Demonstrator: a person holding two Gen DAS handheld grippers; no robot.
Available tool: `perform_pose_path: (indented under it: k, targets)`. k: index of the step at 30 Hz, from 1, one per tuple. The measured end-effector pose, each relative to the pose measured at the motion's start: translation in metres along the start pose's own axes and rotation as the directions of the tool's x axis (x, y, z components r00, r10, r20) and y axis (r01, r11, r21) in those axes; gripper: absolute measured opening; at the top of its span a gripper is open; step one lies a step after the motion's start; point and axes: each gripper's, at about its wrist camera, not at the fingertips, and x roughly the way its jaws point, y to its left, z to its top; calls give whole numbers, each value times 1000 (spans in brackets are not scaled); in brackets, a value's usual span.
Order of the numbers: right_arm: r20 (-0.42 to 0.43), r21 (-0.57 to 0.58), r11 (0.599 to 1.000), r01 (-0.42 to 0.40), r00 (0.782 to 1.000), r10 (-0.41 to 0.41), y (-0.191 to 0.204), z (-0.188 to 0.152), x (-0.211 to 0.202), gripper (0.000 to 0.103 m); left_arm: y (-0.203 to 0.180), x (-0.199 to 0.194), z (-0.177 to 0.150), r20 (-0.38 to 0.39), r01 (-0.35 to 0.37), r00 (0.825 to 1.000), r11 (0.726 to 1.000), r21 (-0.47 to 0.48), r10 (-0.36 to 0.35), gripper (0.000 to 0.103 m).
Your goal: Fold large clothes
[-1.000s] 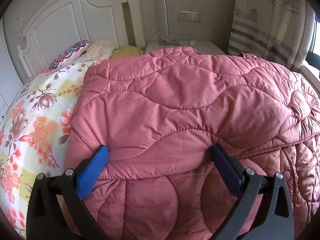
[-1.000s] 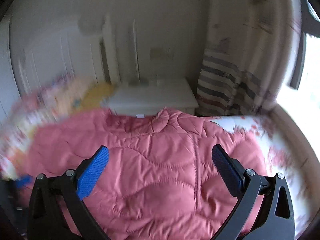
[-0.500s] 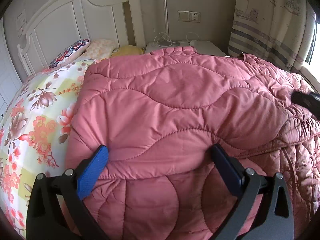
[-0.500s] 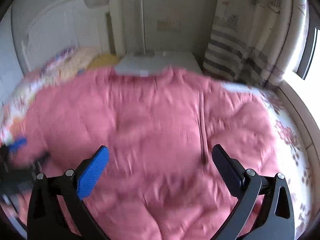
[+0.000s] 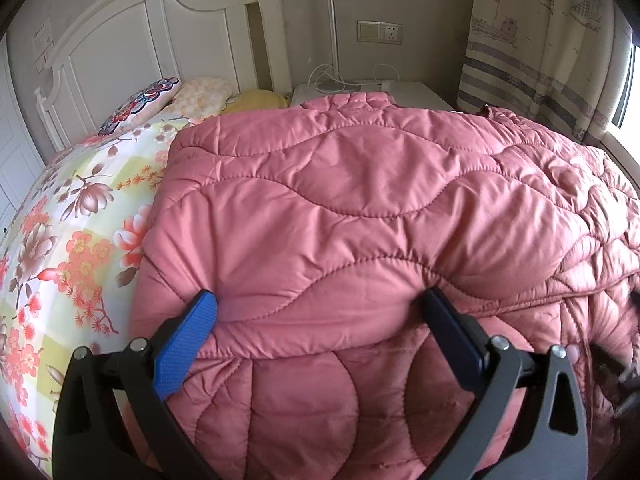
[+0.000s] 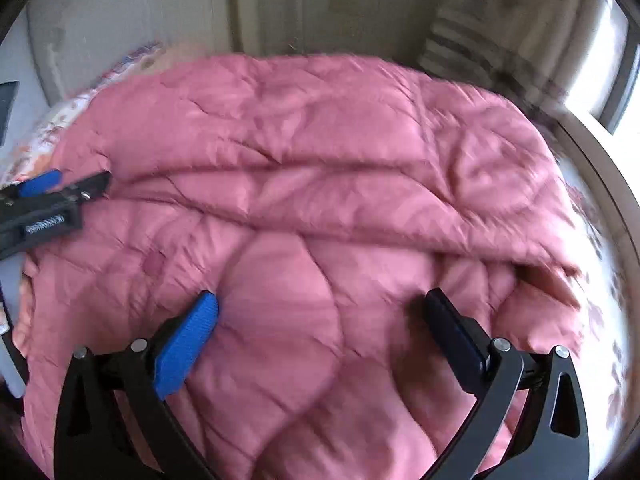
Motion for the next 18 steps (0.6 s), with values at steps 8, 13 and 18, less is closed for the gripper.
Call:
perform_pose_path:
  k: [8,13,18]
  targets:
    - [26,-49,999,15,1000,-13,8,-38,-36,99,-23,-73,-30,68,33,997,998,60,-37,101]
    - [17,10,999,-35,999,35,-6,-52,-38,99,-48,-70,-85,2,-83,996,979,186,84,101]
    - [32,56,993,109,993,-110,-40,-72,-50,99,-14,-84,-90,8,-129,992,987,95,129,101]
